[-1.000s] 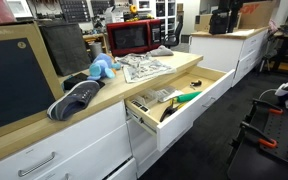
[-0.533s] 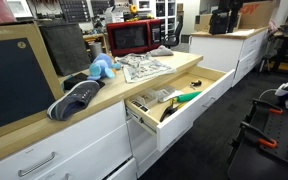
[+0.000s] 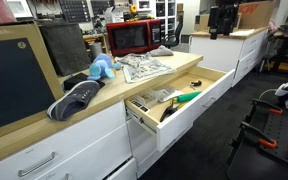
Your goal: Push closed the top right drawer of the chest of drawers
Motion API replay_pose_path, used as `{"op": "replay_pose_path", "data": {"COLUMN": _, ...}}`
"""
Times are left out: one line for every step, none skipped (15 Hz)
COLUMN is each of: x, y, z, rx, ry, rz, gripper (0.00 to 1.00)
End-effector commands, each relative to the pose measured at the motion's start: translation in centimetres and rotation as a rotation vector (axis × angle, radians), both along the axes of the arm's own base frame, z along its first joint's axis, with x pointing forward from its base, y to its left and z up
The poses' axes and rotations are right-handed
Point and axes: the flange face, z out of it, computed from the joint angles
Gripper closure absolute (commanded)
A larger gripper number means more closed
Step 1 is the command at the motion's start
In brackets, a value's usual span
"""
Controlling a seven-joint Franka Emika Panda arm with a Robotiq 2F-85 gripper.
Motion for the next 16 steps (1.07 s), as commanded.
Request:
{"op": "replay_pose_path", "data": {"x": 1.7, "y": -1.3, "z": -4.2, "rx": -0.024, "ry": 0.016, "rz": -0.099, "gripper": 0.0}}
{"op": "replay_pose_path", "data": {"x": 2.1, "y": -1.8, "z": -5.5, "rx": -0.029, "ry": 0.023, "rz": -0.123, "gripper": 0.0}}
{"op": "replay_pose_path", "data": {"x": 2.4, "y": -2.5, "z": -6.7, "rx": -0.035, "ry": 0.034, "rz": -0.147, "gripper": 0.0}}
{"op": "replay_pose_path", "data": {"x": 2.5, "y": -3.2, "z": -7.8, "rx": -0.041, "ry": 0.047, "rz": -0.167, "gripper": 0.0}}
{"op": "replay_pose_path", "data": {"x": 2.5, "y": -4.0, "z": -9.0, "rx": -0.047, "ry": 0.064, "rz": -0.188, "gripper": 0.0}}
{"op": "replay_pose_path", "data": {"x": 2.2, "y": -4.6, "z": -10.1, "rx": -0.047, "ry": 0.094, "rz": -0.203, "gripper": 0.0}}
{"op": "replay_pose_path", "data": {"x": 1.9, "y": -5.0, "z": -11.3, "rx": -0.047, "ry": 0.122, "rz": -0.203, "gripper": 0.0}}
{"op": "replay_pose_path", "data": {"x": 1.4, "y": -5.3, "z": -12.5, "rx": -0.048, "ry": 0.159, "rz": -0.194, "gripper": 0.0}}
{"op": "replay_pose_path", "data": {"x": 0.9, "y": -5.5, "z": -13.7, "rx": -0.052, "ry": 0.192, "rz": -0.18, "gripper": 0.0}}
{"op": "replay_pose_path", "data": {"x": 0.5, "y": -5.6, "z": -14.7, "rx": -0.059, "ry": 0.217, "rz": -0.172, "gripper": 0.0}}
{"op": "replay_pose_path", "data": {"x": 0.1, "y": -5.7, "z": -15.7, "rx": -0.087, "ry": 0.232, "rz": -0.156, "gripper": 0.0}}
{"op": "replay_pose_path", "data": {"x": -0.2, "y": -5.7, "z": -16.6, "rx": -0.119, "ry": 0.245, "rz": -0.127, "gripper": 0.0}}
{"op": "replay_pose_path", "data": {"x": -0.5, "y": -5.7, "z": -17.4, "rx": -0.156, "ry": 0.25, "rz": -0.091, "gripper": 0.0}}
{"op": "replay_pose_path", "data": {"x": -0.7, "y": -5.7, "z": -18.2, "rx": -0.206, "ry": 0.247, "rz": -0.047, "gripper": 0.0}}
{"op": "replay_pose_path", "data": {"x": -1.0, "y": -5.8, "z": -18.9, "rx": -0.244, "ry": 0.242, "rz": -0.017, "gripper": 0.0}}
{"op": "replay_pose_path", "data": {"x": -1.2, "y": -6.0, "z": -19.8, "rx": -0.293, "ry": 0.236, "rz": 0.008, "gripper": 0.0}}
